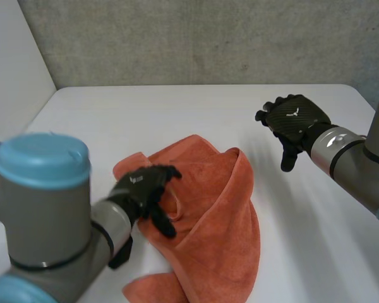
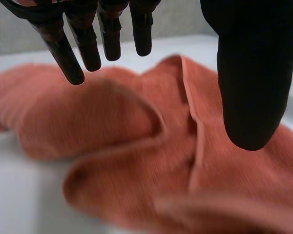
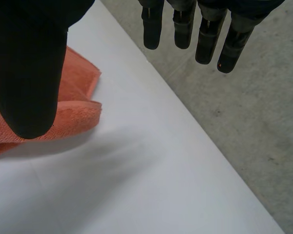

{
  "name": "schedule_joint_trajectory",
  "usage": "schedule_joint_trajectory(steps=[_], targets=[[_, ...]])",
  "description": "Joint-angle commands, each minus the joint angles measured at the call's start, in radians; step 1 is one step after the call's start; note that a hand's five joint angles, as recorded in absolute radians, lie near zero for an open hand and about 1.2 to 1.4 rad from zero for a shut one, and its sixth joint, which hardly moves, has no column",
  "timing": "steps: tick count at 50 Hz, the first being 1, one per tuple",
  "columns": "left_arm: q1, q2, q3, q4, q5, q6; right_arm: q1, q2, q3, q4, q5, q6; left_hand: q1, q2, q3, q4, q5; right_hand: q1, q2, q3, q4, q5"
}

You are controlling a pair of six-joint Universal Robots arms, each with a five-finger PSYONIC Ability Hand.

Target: Fold the laundry

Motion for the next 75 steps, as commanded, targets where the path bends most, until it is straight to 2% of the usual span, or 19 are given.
schedule_joint_trajectory(steps=[1,21,29,32,36,43,47,51,52,56,57,59,61,63,64,67,70,72,75], targets=[[-0.083,0.0,-0.061,0.004,-0.118,0.007,0.003,0.017,-0.001,0.0,-0.001,0.005,0.057,0.052,0.054,0.051,0.05,-0.031,-0.044,-0.035,-0.057,-0.057],[-0.127,-0.049,-0.084,-0.001,-0.135,0.029,0.021,0.037,0.008,0.0,-0.001,0.005,0.239,0.234,0.236,0.232,0.232,-0.031,-0.044,-0.035,-0.057,-0.057],[-0.127,-0.126,-0.072,0.015,-0.141,0.061,0.031,0.076,0.002,0.0,0.009,0.008,0.611,0.606,0.608,0.605,0.604,-0.031,-0.044,-0.035,-0.057,-0.057],[-0.124,-0.127,-0.063,0.059,-0.166,0.081,0.034,0.092,-0.004,0.0,0.012,0.016,1.065,1.061,1.063,1.059,1.059,-0.031,-0.044,-0.035,-0.057,-0.057],[-0.118,-0.085,-0.052,0.12,-0.203,0.119,0.032,0.104,-0.025,0.002,0.009,0.024,1.105,1.1,1.102,1.098,1.098,-0.031,-0.044,-0.035,-0.057,-0.057],[-0.123,0.13,-0.053,0.156,-0.203,0.247,0.037,0.164,-0.136,0.014,0.003,0.102,1.105,1.1,1.102,1.098,1.098,-0.031,-0.044,-0.035,-0.057,-0.057],[-0.124,0.241,-0.061,0.165,-0.201,0.334,0.038,0.251,-0.255,0.08,-0.066,0.18,1.105,1.1,1.102,1.098,1.098,-0.031,-0.044,-0.035,-0.057,-0.057],[-0.126,0.317,-0.066,0.165,-0.198,0.422,0.037,0.354,-0.387,0.155,-0.245,0.244,1.105,1.1,1.102,1.098,1.098,-0.031,-0.044,-0.035,-0.057,-0.057],[-0.126,0.328,-0.066,0.167,-0.198,0.434,0.037,0.398,-0.434,0.184,-0.321,0.261,1.105,1.1,1.102,1.098,1.098,-0.031,-0.044,-0.035,-0.057,-0.057],[-0.127,0.376,-0.069,0.168,-0.198,0.474,0.054,0.525,-0.54,0.256,-0.443,0.266,1.105,1.1,1.102,1.098,1.098,-0.031,-0.044,-0.035,-0.057,-0.057],[-0.127,0.383,-0.067,0.168,-0.198,0.478,0.063,0.553,-0.565,0.268,-0.445,0.266,1.105,1.1,1.102,1.098,1.098,-0.031,-0.044,-0.035,-0.057,-0.057],[-0.126,0.383,-0.067,0.168,-0.198,0.48,0.086,0.599,-0.616,0.295,-0.434,0.266,1.105,1.1,1.102,1.098,1.098,-0.031,-0.044,-0.035,-0.057,-0.057],[-0.115,0.382,-0.063,0.17,-0.192,0.481,0.107,0.652,-0.692,0.336,-0.397,0.257,1.105,1.1,1.102,1.098,1.098,0.224,0.212,0.22,0.198,0.199],[-0.109,0.38,-0.06,0.174,-0.181,0.481,0.113,0.67,-0.746,0.35,-0.367,0.251,1.105,1.1,1.102,1.098,1.098,0.684,0.672,0.68,0.658,0.659],[-0.103,0.379,-0.055,0.179,-0.174,0.483,0.115,0.678,-0.812,0.348,-0.339,0.249,1.105,1.1,1.102,1.098,1.098,1.185,1.173,1.181,1.159,1.16],[-0.06,0.379,-0.031,0.219,-0.14,0.495,0.121,0.676,-0.936,0.315,-0.278,0.272,1.105,1.1,1.102,1.098,1.098,1.19,1.178,1.187,1.164,1.165],[0.011,0.371,0.028,0.28,-0.086,0.532,0.127,0.67,-1.096,0.227,-0.15,0.329,1.105,1.1,1.102,1.098,1.098,1.19,1.178,1.187,1.164,1.165],[0.046,0.365,0.061,0.312,-0.056,0.558,0.123,0.65,-1.15,0.165,-0.062,0.39,1.105,1.1,1.102,1.098,1.098,1.19,1.178,1.187,1.164,1.165],[0.092,0.339,0.123,0.366,-0.011,0.595,0.124,0.572,-1.141,0.117,0.012,0.441,1.105,1.1,1.102,1.098,1.098,1.19,1.178,1.187,1.164,1.165]])
